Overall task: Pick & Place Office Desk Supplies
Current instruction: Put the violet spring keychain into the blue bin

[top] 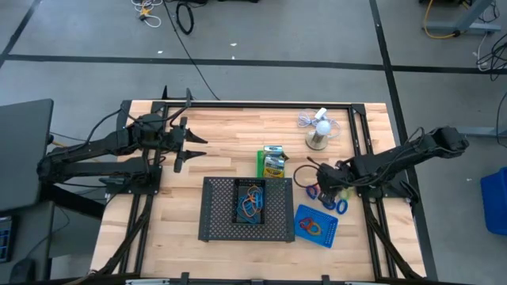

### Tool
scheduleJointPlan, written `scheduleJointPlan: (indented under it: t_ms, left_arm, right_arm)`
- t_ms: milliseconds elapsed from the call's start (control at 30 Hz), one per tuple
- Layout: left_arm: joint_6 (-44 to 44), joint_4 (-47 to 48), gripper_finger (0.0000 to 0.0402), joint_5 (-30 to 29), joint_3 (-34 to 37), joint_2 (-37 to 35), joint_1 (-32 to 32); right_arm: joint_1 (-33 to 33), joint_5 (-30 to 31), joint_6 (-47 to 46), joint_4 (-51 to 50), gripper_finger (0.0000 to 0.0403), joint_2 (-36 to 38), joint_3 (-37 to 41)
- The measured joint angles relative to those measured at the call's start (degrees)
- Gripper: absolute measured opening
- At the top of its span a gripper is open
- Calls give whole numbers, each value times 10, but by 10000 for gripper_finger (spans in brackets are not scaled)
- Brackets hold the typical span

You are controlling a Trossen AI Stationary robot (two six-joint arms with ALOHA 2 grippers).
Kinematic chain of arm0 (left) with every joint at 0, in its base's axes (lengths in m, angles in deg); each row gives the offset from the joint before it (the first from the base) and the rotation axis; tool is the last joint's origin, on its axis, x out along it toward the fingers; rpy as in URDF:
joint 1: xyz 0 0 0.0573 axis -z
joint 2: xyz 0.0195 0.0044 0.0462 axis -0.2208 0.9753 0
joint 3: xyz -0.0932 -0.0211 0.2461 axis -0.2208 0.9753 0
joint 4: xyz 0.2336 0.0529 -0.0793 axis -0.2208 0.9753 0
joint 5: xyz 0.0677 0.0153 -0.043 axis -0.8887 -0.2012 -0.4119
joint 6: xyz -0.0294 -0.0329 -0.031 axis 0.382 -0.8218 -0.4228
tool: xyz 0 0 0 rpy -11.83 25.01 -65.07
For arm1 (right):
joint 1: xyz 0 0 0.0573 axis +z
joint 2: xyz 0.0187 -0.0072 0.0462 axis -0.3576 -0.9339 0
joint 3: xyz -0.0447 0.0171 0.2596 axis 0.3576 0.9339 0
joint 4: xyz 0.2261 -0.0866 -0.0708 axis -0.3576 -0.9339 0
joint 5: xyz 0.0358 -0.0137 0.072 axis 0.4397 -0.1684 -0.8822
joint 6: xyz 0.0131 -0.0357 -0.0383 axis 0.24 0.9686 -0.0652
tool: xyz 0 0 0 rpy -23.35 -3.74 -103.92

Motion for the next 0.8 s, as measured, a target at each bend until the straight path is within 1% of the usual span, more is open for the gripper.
scheduleJointPlan:
  t_ms: [200,467,600,800]
  left_arm:
    - [0,0,188,0,0,0,0]
    - [0,1,188,0,0,0,0]
    - [0,1,188,0,0,0,0]
    - [0,2,188,0,0,0,0]
  right_arm:
    - [0,-22,-51,-26,192,0,0]
    - [0,-40,-68,-27,192,-1,0]
    - [0,-54,-71,-15,192,-2,16]
    - [2,-75,-70,-1,192,-41,28]
